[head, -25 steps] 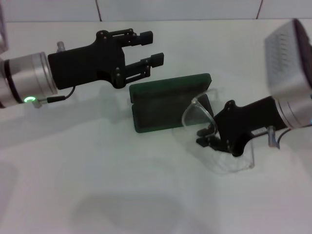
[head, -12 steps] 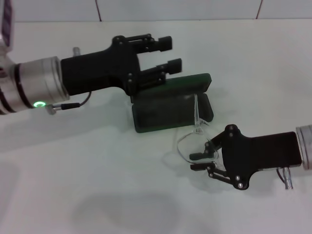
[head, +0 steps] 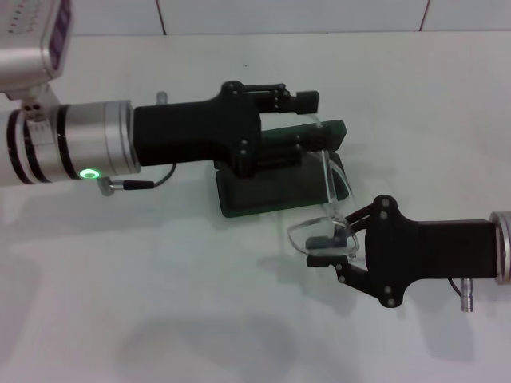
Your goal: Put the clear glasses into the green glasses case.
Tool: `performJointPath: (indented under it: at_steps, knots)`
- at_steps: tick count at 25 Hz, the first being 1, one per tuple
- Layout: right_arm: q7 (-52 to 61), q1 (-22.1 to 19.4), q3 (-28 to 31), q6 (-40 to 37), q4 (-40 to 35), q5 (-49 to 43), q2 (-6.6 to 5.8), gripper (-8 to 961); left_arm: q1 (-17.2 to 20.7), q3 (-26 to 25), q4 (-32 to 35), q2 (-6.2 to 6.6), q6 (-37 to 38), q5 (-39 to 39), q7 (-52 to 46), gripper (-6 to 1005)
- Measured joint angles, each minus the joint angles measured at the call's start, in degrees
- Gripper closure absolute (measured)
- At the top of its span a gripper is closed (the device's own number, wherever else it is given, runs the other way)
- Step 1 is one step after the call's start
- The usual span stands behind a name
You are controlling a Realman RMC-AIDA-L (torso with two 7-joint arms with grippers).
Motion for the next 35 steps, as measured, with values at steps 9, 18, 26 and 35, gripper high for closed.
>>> performJointPath:
  at_steps: [9,18,26,35]
  knots:
    - [-8.1,0.6,-0.1,0.0,2.6,2.0,-0.03,850,-1.1,0.0,2.1,-0.09,-1.5,4.5,-1.1,468]
    - [-9.5,0.4,-0.2,-0.1,2.3,1.9,-0.12,850,-2.6,0.0,3.7,-0.14,-4.5,9.4,-3.5,468]
    - [-9.6,-0.2,0.1,-1.6,2.5,1.7,-0.35,850,-3.2,-0.1,3.4,-0.01,-4.4,10.2,-4.0,468]
    - [-14.6,-1.0,0.8,-10.9,2.1,2.0,-0.44,850,-0.8,-0.1,-2.1,0.83,-7.1,6.2,-4.0,468]
